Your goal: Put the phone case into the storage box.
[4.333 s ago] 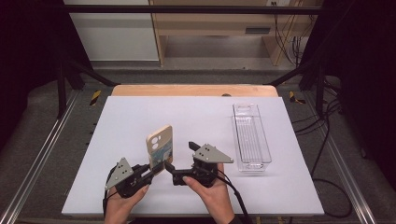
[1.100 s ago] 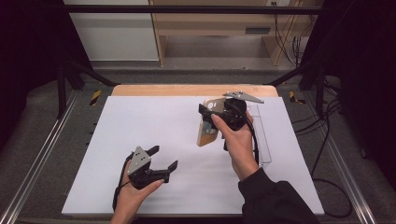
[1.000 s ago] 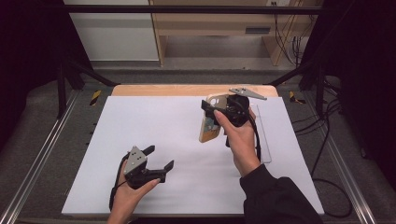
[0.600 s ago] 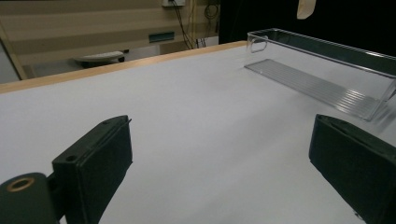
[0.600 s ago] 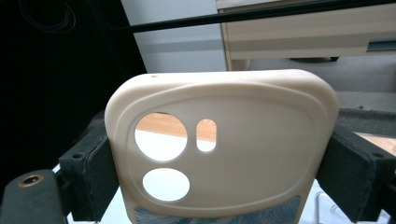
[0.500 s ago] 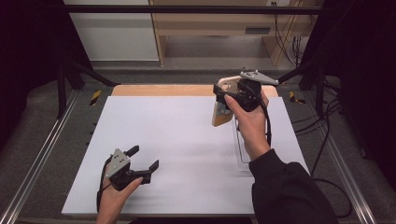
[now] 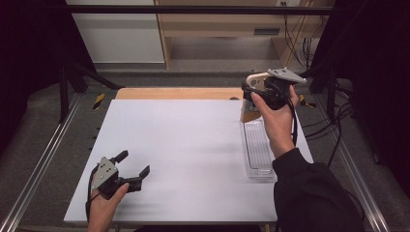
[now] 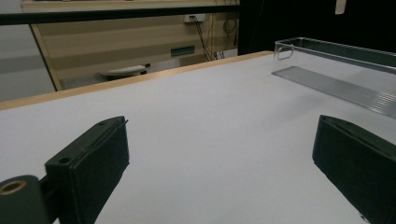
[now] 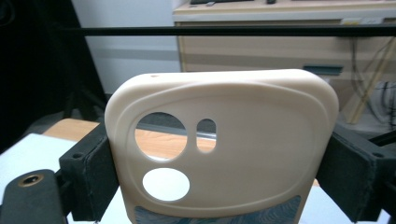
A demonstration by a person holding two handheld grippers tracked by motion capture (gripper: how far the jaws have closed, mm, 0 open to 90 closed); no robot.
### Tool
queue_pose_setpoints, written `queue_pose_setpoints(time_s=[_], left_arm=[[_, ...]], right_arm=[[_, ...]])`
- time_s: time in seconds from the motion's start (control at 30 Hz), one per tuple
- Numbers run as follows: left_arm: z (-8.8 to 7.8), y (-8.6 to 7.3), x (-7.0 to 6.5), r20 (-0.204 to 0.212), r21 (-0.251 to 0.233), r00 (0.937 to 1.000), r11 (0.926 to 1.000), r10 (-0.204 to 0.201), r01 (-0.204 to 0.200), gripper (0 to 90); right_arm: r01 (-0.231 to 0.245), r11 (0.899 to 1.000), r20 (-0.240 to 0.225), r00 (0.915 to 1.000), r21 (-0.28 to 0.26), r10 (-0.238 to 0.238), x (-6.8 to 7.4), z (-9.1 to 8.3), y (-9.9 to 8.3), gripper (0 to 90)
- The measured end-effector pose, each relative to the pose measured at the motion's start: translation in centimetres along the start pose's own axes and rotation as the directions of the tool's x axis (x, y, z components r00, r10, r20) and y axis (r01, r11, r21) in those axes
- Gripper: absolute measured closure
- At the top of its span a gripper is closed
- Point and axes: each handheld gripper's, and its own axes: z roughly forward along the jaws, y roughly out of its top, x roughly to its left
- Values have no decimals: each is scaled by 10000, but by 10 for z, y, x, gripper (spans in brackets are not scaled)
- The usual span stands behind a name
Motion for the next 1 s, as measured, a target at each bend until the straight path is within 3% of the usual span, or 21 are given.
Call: queue_pose_setpoints(time_s=[0.13,0.33,0.7,1.0], left_arm=[[-12,-3,5,-183,18,9998,10000,-7,8,28],[-15,-3,13,-276,-104,9994,9997,-228,225,27],[-11,-7,14,-280,117,9995,9998,-151,155,28],[-10,-12,20,-473,198,9981,9990,-383,392,30]], right_arm=[[56,10000,385,9992,-70,-53,-11,4,-1,115],[18,9999,674,9977,-162,-7,-22,12,-7,115],[-181,9989,1100,9937,-429,228,-31,26,-11,115],[-197,9994,1373,9902,-288,235,-32,39,-16,115]])
